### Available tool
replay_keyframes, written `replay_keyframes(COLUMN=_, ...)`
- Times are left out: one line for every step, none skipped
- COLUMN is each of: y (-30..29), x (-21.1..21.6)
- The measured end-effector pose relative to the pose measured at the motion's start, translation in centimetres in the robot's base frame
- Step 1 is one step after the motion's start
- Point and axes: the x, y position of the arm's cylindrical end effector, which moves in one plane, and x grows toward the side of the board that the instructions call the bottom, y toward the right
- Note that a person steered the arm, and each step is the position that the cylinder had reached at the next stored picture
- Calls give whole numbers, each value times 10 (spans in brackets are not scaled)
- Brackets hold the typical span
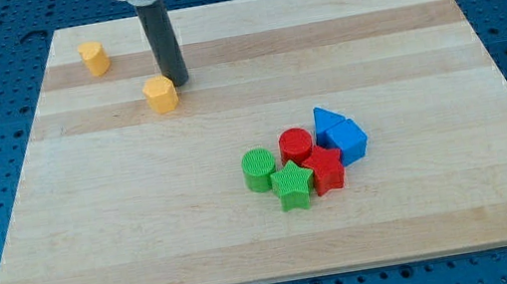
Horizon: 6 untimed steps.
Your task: Push the yellow hexagon to the group of blocks
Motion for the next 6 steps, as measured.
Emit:
replay_keyframes(y=4, x=-10)
replay_keyframes(y=-9, x=-35)
replay_keyframes(y=-28, x=-41)
replay_keyframes(y=-45, x=-11)
replay_keyframes(y=-29, x=15)
replay_keyframes(y=10, x=32)
